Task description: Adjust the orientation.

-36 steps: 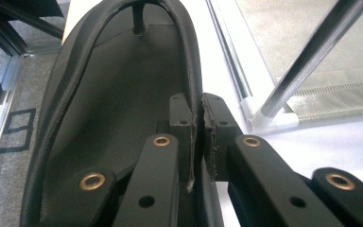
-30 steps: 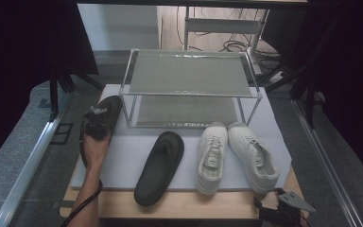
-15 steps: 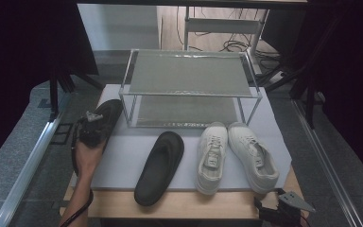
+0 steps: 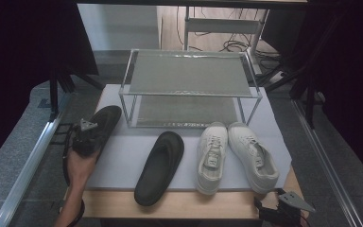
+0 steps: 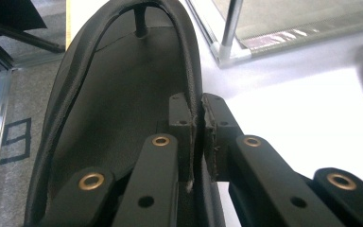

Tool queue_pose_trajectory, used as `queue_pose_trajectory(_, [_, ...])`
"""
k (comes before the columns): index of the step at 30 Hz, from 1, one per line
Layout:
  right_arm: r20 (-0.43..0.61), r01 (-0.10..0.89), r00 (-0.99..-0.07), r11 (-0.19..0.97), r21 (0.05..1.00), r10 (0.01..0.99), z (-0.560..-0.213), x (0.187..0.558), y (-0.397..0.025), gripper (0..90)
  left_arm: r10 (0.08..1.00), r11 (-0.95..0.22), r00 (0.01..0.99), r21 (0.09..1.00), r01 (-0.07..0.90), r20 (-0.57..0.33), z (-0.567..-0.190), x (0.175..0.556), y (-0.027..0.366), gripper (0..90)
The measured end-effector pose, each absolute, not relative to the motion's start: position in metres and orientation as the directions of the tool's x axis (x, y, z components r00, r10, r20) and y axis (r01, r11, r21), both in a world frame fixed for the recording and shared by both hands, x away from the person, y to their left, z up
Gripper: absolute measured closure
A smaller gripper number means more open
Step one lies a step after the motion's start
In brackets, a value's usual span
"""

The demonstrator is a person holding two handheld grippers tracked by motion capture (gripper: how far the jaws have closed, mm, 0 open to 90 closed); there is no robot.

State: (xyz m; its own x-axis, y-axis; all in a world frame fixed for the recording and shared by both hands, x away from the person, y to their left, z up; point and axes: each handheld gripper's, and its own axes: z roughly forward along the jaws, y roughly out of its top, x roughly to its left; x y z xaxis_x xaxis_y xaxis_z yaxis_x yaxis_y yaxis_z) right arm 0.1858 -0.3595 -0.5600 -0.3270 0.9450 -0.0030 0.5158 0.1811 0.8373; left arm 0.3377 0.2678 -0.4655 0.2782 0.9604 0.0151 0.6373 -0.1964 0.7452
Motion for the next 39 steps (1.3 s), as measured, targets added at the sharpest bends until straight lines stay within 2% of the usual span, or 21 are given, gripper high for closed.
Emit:
queue_pose_trajectory(28, [-0.003, 0.516, -0.326, 0.18, 0.838, 0.946, -0.56, 0.186, -0.359, 0.0, 0.92, -0.272, 0.39, 0.753, 0.599, 0.022, -0.458, 0.265, 0.258, 83.3])
queue_pose_trajectory(39, [-0.003, 0.516, -0.325, 0.179, 0.838, 0.946, -0.56, 0.186, -0.359, 0.0, 0.883, -0.339, 0.467, 0.755, 0.561, 0.049, -0.456, 0.25, 0.237, 83.3])
